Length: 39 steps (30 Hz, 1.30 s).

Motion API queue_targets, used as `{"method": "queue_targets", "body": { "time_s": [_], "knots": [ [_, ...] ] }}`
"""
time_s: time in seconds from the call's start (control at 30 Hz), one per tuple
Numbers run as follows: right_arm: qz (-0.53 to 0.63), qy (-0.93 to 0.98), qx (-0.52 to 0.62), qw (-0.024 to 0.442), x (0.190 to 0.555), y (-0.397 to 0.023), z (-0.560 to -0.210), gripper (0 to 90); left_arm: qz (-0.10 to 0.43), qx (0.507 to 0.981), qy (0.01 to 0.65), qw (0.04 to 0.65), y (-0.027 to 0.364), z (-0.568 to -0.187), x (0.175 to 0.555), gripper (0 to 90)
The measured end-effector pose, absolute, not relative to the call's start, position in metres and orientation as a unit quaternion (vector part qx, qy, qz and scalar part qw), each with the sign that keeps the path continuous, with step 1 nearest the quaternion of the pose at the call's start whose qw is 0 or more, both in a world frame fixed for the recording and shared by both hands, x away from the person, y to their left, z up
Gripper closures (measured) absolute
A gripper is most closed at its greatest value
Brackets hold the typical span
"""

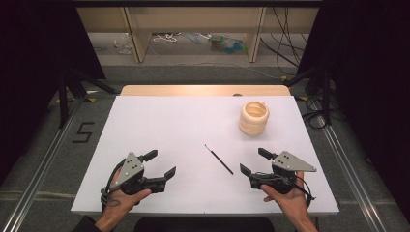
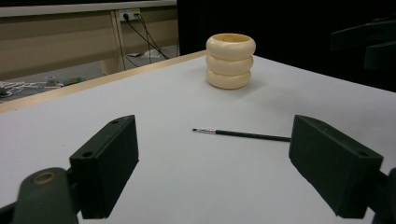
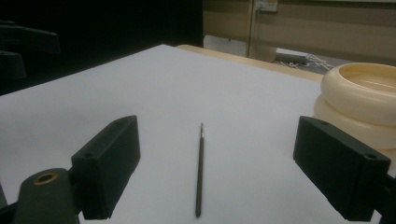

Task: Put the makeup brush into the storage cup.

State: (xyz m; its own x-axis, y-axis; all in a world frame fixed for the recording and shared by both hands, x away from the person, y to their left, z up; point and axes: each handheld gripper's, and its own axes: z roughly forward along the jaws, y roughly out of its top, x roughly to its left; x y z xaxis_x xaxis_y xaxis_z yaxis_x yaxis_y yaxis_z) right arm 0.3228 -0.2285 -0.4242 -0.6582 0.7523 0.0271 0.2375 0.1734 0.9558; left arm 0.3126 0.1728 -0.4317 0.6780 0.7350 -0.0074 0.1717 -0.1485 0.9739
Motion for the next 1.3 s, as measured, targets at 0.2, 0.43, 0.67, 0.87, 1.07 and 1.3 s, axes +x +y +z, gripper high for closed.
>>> {"method": "queue_targets", "body": {
  "time_s": [0.2,0.43,0.67,0.87,1.07,1.3],
  "knots": [
    [0.533,0.741,0.332,0.239,0.328,-0.223,-0.415,15.6,0.246,0.716,0.316,0.572,0.172,-0.432,0.313,15.8],
    [0.492,0.776,0.318,0.233,0.336,-0.215,-0.404,15.9,0.246,0.716,0.317,0.572,0.172,-0.432,0.313,15.8],
    [0.455,0.803,0.313,0.226,0.349,-0.206,-0.399,16.1,0.245,0.717,0.318,0.57,0.172,-0.432,0.312,15.8],
    [0.437,0.813,0.314,0.221,0.36,-0.202,-0.393,16.6,0.245,0.716,0.317,0.571,0.172,-0.432,0.312,15.8],
    [0.396,0.839,0.32,0.191,0.374,-0.194,-0.385,17.1,0.245,0.717,0.317,0.57,0.172,-0.432,0.313,15.8],
    [0.376,0.851,0.317,0.184,0.388,-0.182,-0.381,17.6,0.245,0.716,0.318,0.571,0.173,-0.432,0.313,15.8]
  ]
}}
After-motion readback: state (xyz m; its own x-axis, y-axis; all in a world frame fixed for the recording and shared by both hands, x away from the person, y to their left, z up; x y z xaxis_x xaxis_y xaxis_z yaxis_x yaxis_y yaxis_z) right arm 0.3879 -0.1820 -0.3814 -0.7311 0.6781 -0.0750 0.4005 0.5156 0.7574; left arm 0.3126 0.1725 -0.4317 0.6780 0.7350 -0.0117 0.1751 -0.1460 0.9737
